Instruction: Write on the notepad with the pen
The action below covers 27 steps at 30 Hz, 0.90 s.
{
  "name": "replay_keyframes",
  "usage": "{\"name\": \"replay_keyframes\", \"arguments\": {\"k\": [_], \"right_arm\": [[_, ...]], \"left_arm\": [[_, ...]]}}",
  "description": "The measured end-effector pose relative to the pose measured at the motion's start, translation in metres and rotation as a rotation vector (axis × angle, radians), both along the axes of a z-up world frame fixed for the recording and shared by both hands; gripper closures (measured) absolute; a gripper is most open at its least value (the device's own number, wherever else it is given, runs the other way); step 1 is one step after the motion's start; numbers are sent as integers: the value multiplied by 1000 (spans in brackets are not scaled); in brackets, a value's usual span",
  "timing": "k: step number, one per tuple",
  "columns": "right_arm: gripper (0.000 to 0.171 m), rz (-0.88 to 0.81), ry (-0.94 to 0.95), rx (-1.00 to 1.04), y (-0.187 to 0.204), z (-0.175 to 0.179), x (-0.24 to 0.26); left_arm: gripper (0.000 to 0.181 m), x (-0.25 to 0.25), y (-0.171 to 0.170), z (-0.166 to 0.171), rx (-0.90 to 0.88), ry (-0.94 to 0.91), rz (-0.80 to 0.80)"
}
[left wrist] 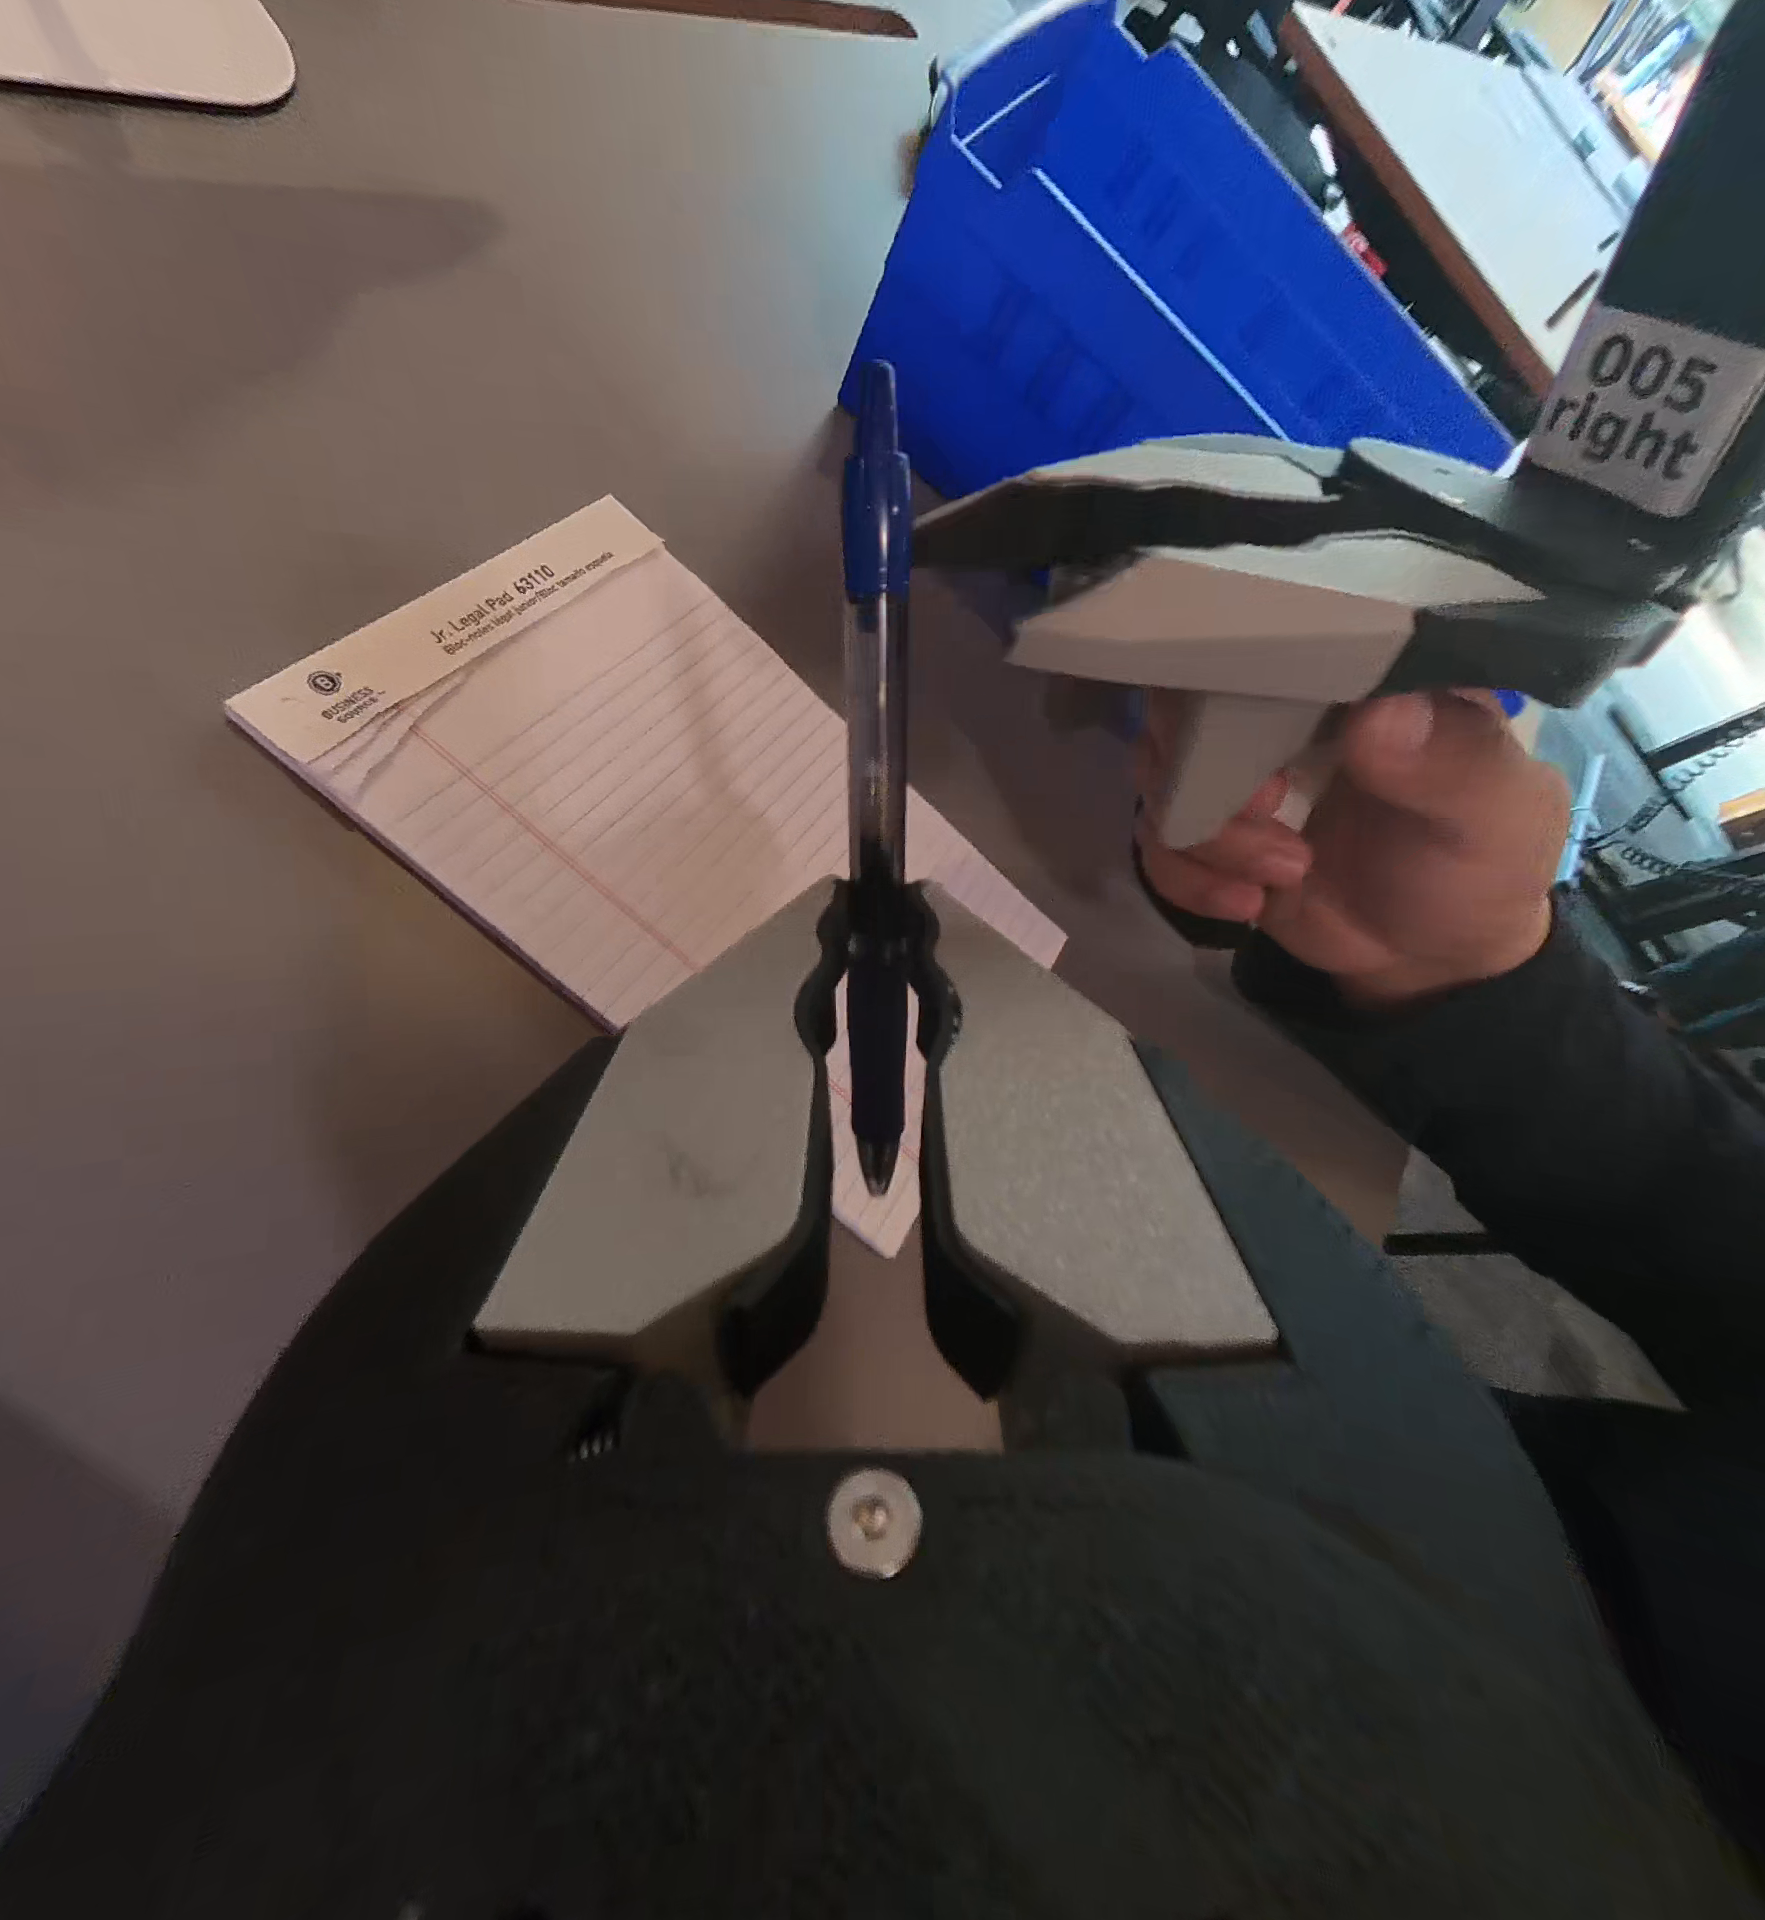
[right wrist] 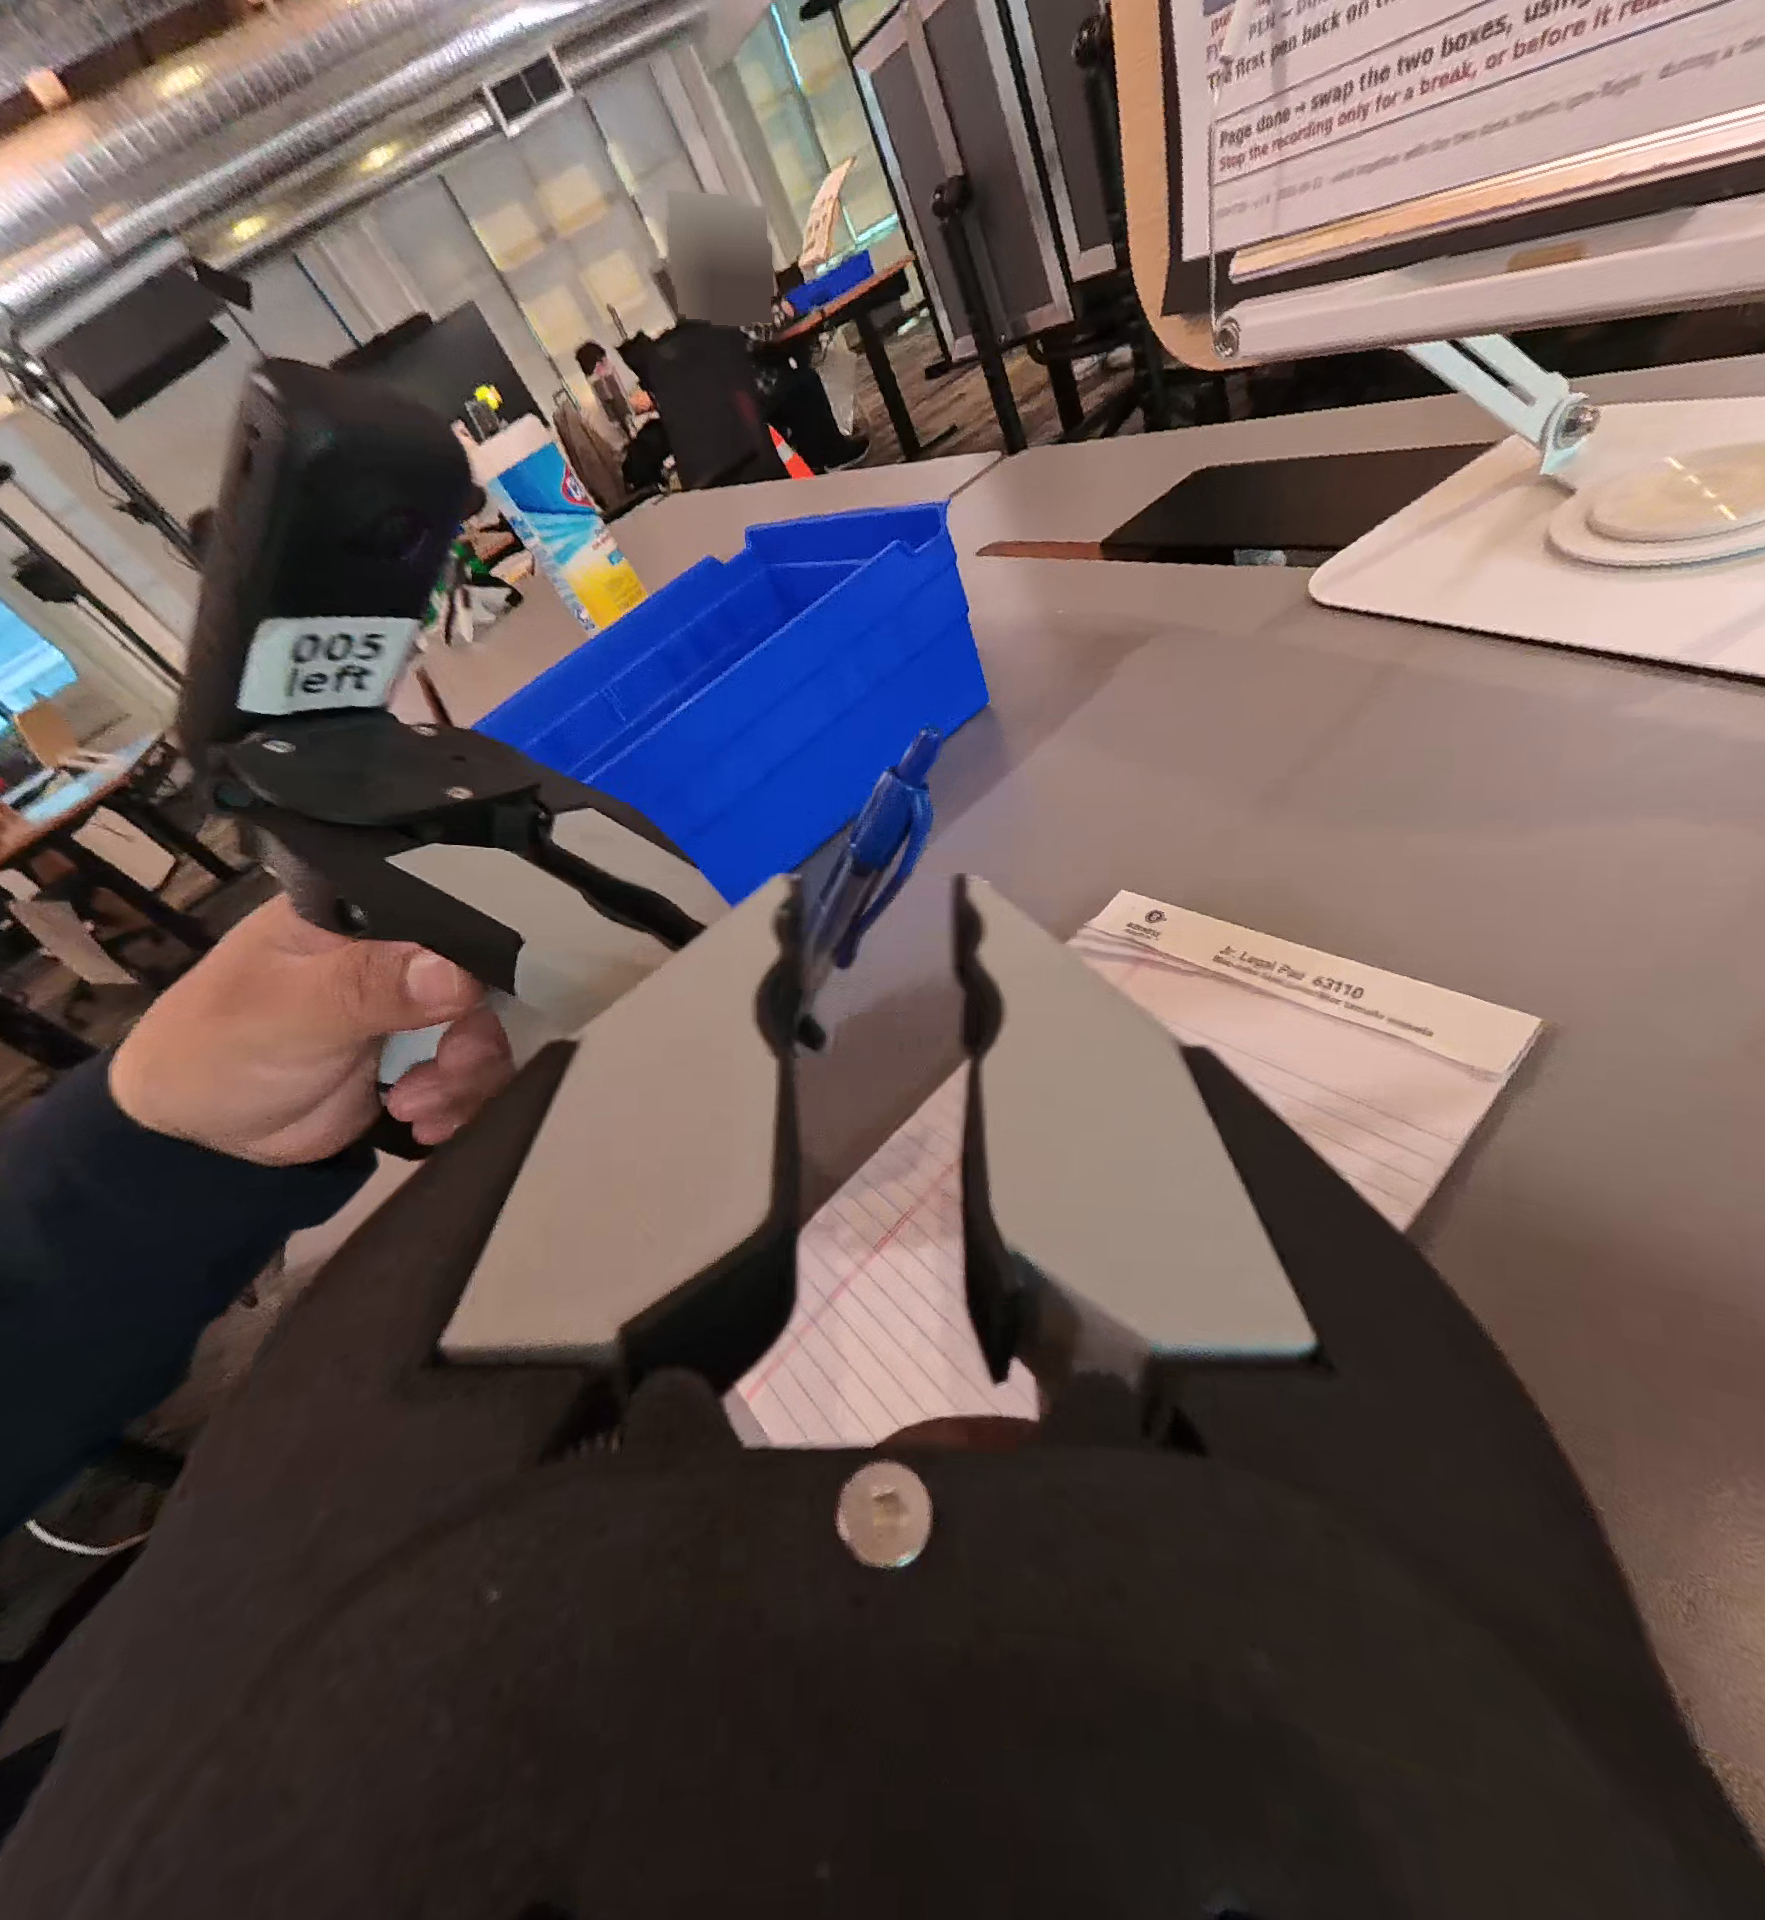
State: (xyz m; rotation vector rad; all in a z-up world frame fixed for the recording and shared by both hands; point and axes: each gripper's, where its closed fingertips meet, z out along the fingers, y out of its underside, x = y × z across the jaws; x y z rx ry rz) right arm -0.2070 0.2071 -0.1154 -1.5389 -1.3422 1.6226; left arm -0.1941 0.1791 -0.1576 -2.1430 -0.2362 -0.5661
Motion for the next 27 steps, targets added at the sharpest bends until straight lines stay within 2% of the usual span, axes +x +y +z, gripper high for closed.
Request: {"name": "replay_keyframes", "arguments": {"k": [1,4,5,6,8,11,14,16,18,21,22,25,27], "right_arm": [[138,10,9,-9,-1,2,1],[136,47,-24,-24,-10,-6,-2],[138,70,-47,-27,-15,-11,-3],[156,102,-58,-30,-21,-15,-4],[162,134,-65,-32,-27,-16,-3],[162,26,-85,72,-8,-16,-2],[162,-130,-141,255,24,-23,2],[162,-167,-194,301,33,-33,2],[164,-134,-256,258,30,-47,2],[133,-64,-371,202,21,-73,1],[134,-52,-407,207,20,-82,1],[144,-51,-481,258,23,-99,3],[145,-42,-490,264,21,-102,3]], "left_arm": [[174,1,1,0,5,-19,-1],[174,10,4,-5,-5,-49,-33],[174,13,5,-6,-3,-46,-41],[174,16,5,-7,-2,-38,-45],[173,16,6,-10,-13,-7,-38],[172,11,2,-7,-14,25,-21],[155,6,-9,0,-34,26,-6],[150,5,-21,18,-5,33,-8],[149,-5,-36,40,25,66,24],[128,-34,-65,60,-14,115,100],[121,-46,-75,62,-42,128,127],[121,-91,-108,65,-106,194,235],[124,-123,-130,57,-159,219,323]]}}
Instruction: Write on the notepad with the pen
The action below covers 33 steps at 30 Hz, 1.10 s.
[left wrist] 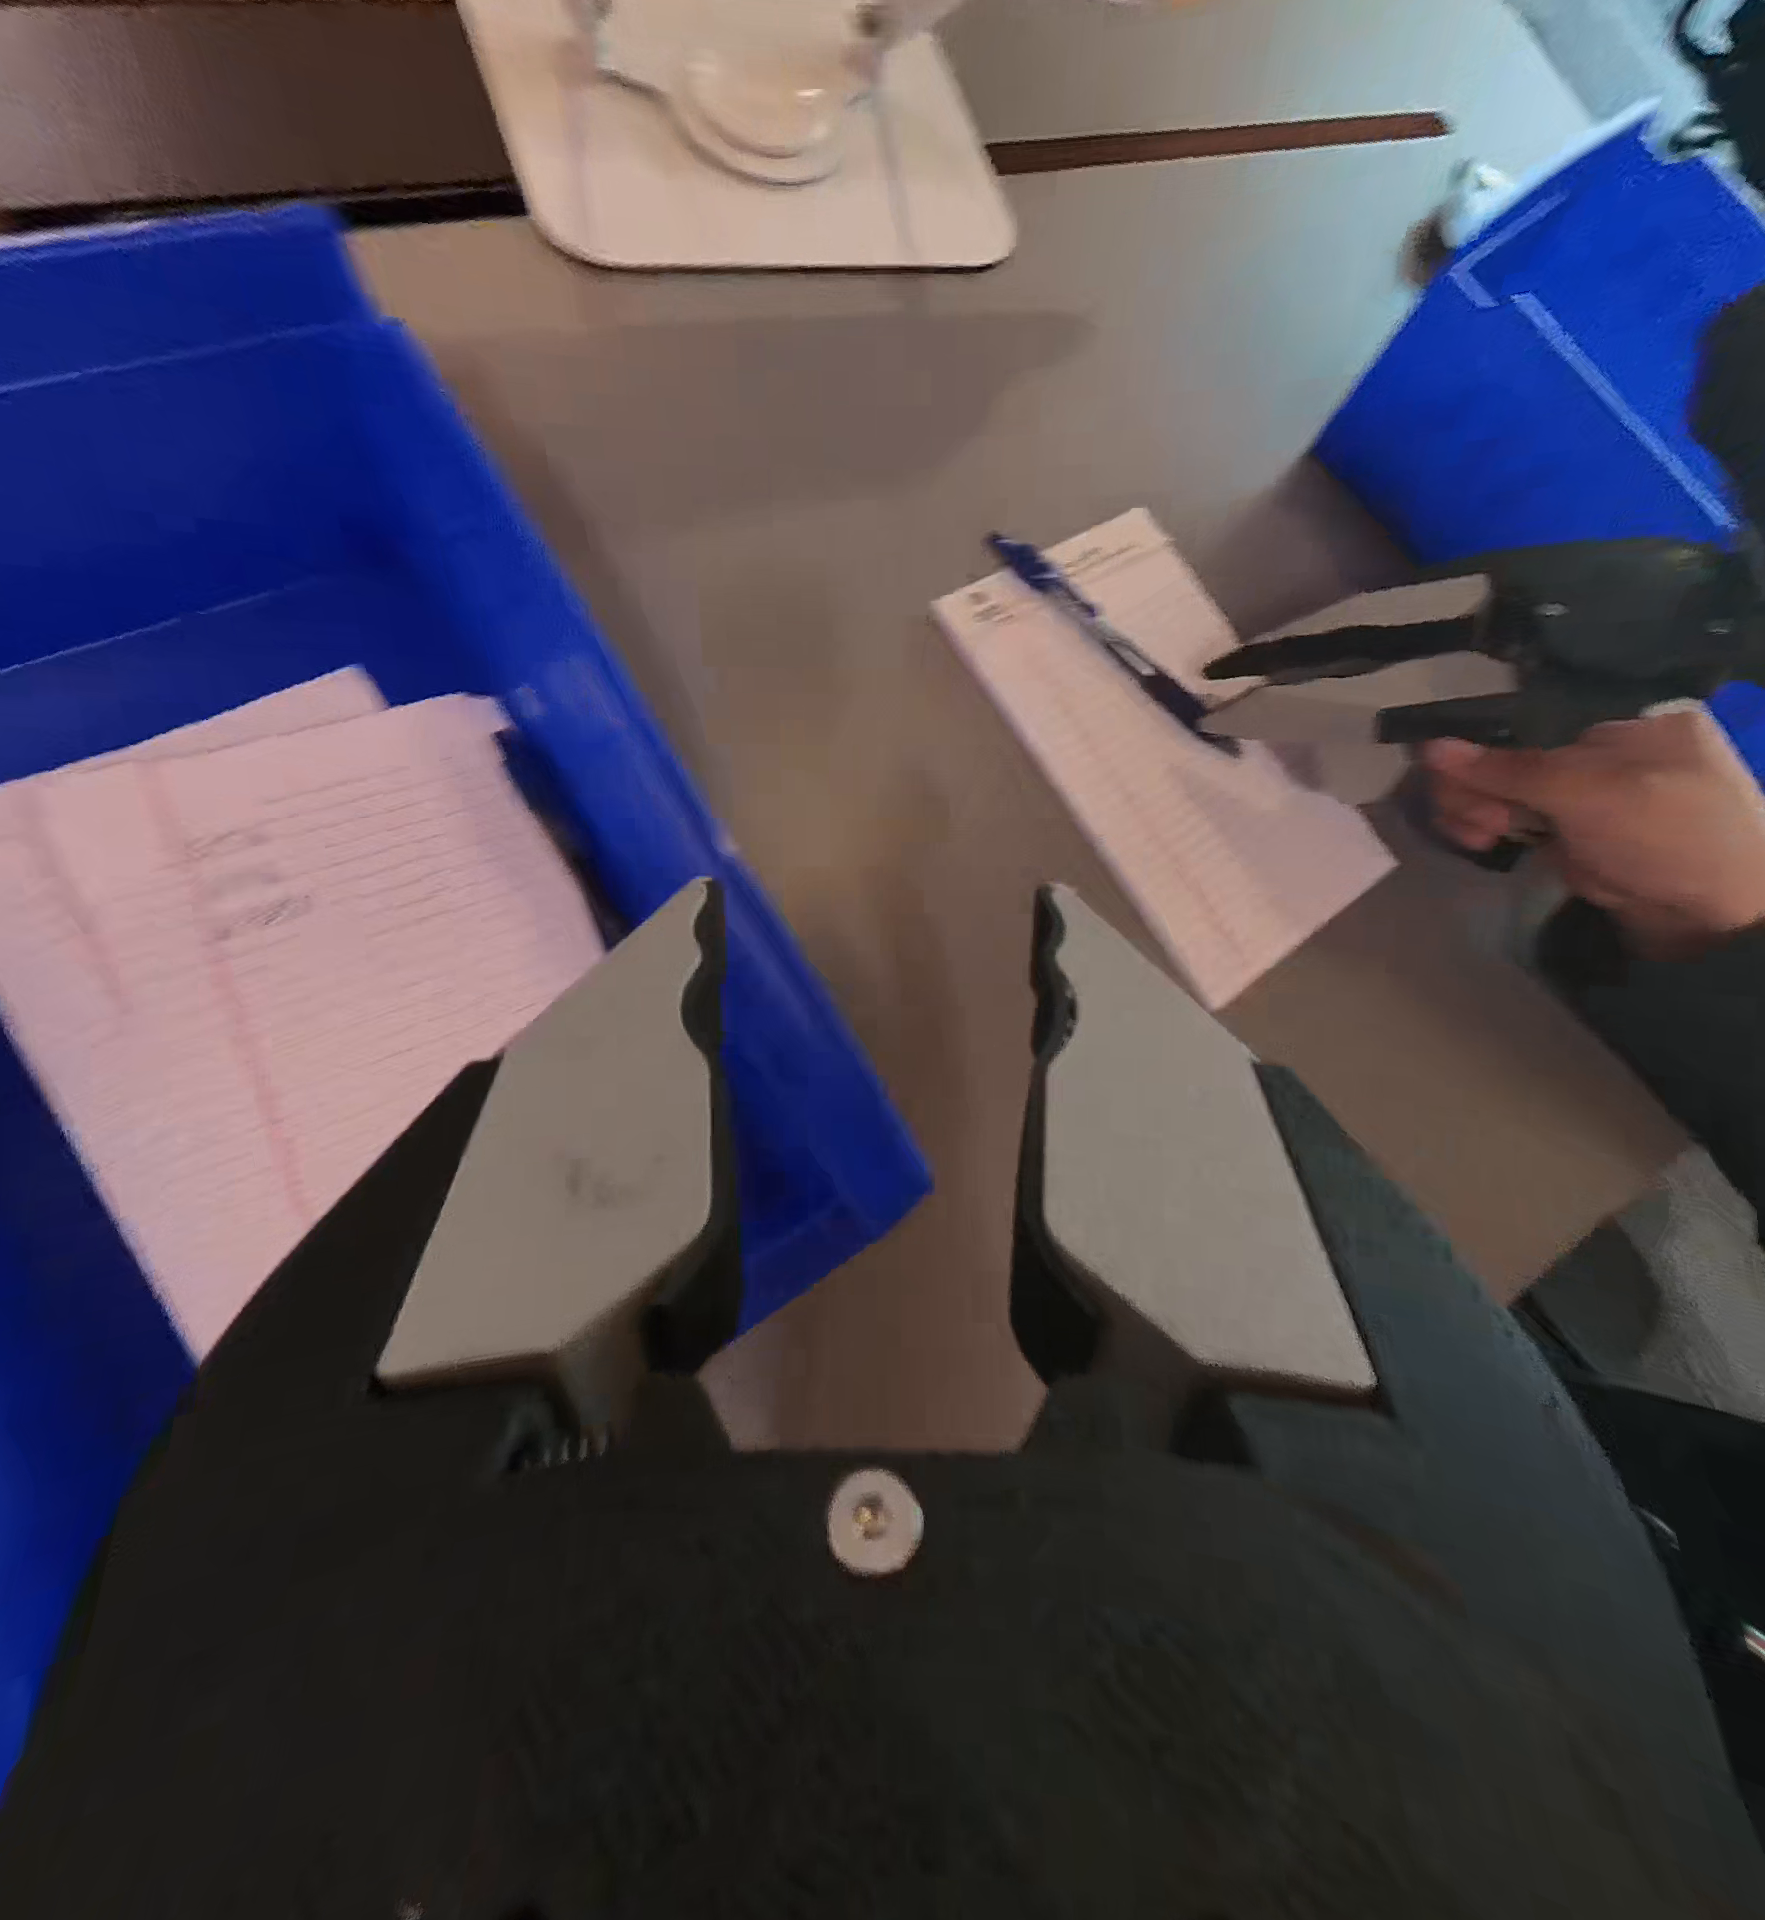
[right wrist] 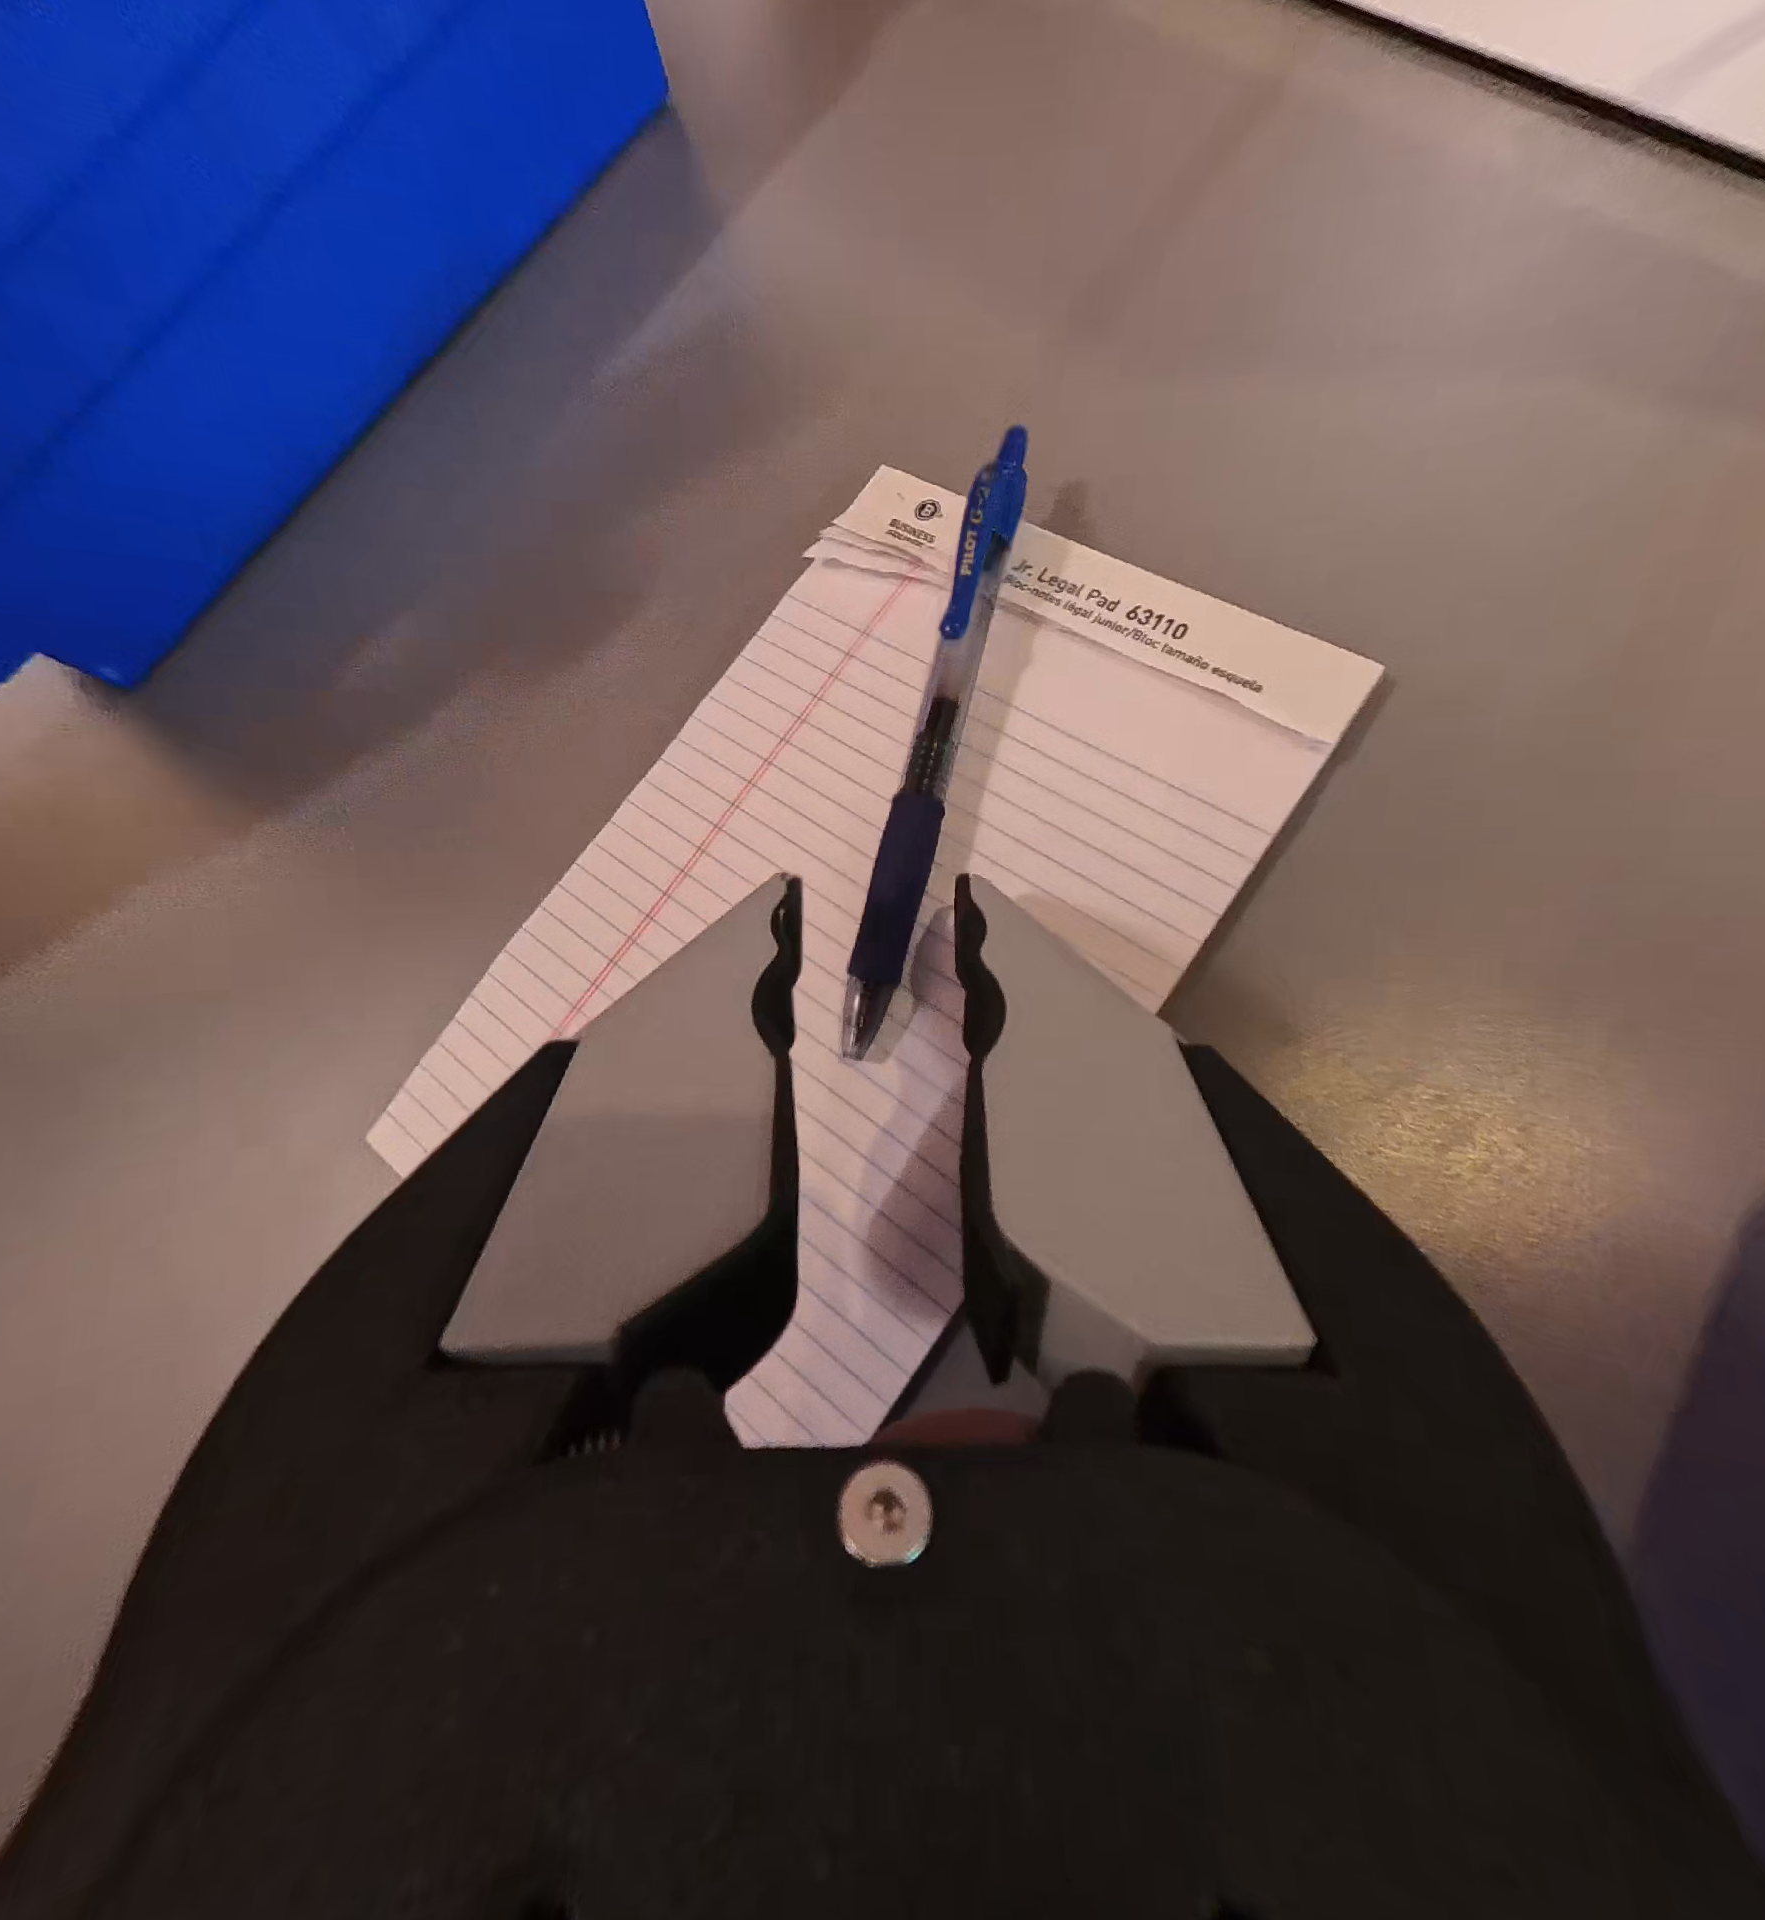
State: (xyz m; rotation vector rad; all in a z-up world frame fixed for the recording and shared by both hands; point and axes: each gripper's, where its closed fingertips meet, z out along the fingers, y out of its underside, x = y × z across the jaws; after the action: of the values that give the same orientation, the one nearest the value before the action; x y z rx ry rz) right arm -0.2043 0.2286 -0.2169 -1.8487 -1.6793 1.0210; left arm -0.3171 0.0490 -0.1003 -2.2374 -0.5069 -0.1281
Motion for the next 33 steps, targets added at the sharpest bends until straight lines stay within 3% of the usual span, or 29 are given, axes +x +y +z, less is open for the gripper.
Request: {"name": "replay_keyframes", "arguments": {"k": [6,13,14,15,17,19,22,25,28,32,33], "right_arm": [[139,12,89,-20,-4,20,-2],[139,17,140,-37,-4,28,-4],[139,16,139,-37,-4,28,-4],[139,15,137,-38,-3,27,-3],[139,15,136,-41,-3,27,-3],[139,17,136,-37,-3,28,-3],[139,19,143,-15,-2,30,-1],[139,23,148,12,-2,32,-1],[139,31,146,28,-3,32,-1],[139,39,153,44,-5,34,-1],[139,39,156,46,-6,35,-1]], "left_arm": [[129,-42,-31,-67,-127,-127,98],[130,-51,-32,-130,-339,-123,108],[140,-59,-31,-128,-342,-53,125],[137,-59,-31,-131,-366,-32,116],[160,-64,-32,-133,-407,17,115],[169,-71,-37,-135,-449,102,117],[181,-69,-38,-135,-442,98,109],[181,-59,-31,-130,-362,-23,95],[169,-53,-19,-114,-248,-105,111],[142,-56,-15,-113,-261,-108,161],[145,-55,-14,-118,-277,-122,171]]}}
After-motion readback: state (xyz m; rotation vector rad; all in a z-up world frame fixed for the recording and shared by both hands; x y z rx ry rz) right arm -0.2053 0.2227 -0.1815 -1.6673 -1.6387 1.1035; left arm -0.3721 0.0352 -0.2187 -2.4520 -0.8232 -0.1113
